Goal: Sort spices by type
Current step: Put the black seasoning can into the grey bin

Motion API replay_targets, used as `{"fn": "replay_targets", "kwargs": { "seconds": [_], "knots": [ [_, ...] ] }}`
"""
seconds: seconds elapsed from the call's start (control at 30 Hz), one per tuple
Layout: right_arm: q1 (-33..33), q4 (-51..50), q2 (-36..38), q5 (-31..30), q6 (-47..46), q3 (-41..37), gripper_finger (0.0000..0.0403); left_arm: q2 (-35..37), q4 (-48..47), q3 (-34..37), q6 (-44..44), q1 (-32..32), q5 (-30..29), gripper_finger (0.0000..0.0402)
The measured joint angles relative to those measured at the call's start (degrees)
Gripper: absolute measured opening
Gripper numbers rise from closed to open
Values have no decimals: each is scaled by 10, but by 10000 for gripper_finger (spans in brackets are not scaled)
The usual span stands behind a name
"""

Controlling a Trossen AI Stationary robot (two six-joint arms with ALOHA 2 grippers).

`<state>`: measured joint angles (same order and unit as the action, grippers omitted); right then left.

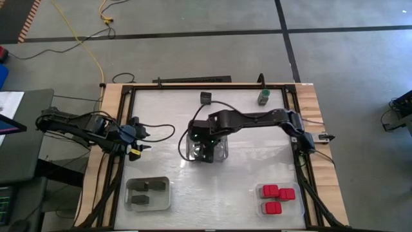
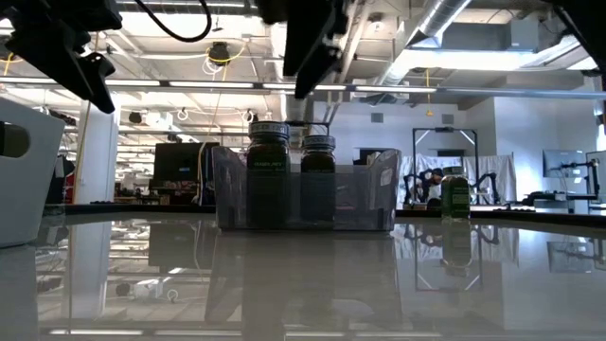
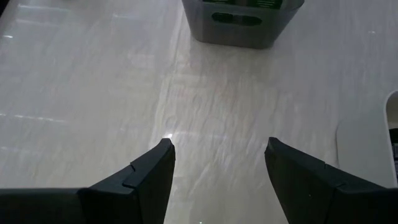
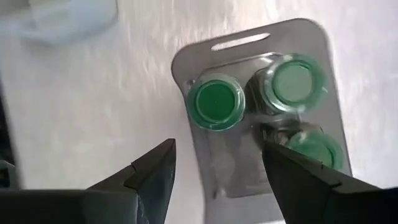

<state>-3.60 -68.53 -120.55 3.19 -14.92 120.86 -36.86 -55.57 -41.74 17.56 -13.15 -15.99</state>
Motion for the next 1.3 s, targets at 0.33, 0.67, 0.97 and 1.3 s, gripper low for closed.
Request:
{"fn": "replay_targets", "kwargs": {
  "seconds": [0.33, 0.67, 0.97, 1.3],
  "knots": [
    [-35, -12, 44, -44, -164, 0, 266, 0, 5, 0, 15, 0, 0, 240],
    [-144, -75, 35, -160, -339, -28, 264, -13, 67, 0, 35, 0, -8, 240],
    [-233, -217, 55, -224, -516, -46, 264, -105, 152, 0, -9, 31, -38, 240],
    [-309, -144, 290, -276, -592, -331, 264, -284, 233, -136, -114, 132, -39, 240]
  ]
}}
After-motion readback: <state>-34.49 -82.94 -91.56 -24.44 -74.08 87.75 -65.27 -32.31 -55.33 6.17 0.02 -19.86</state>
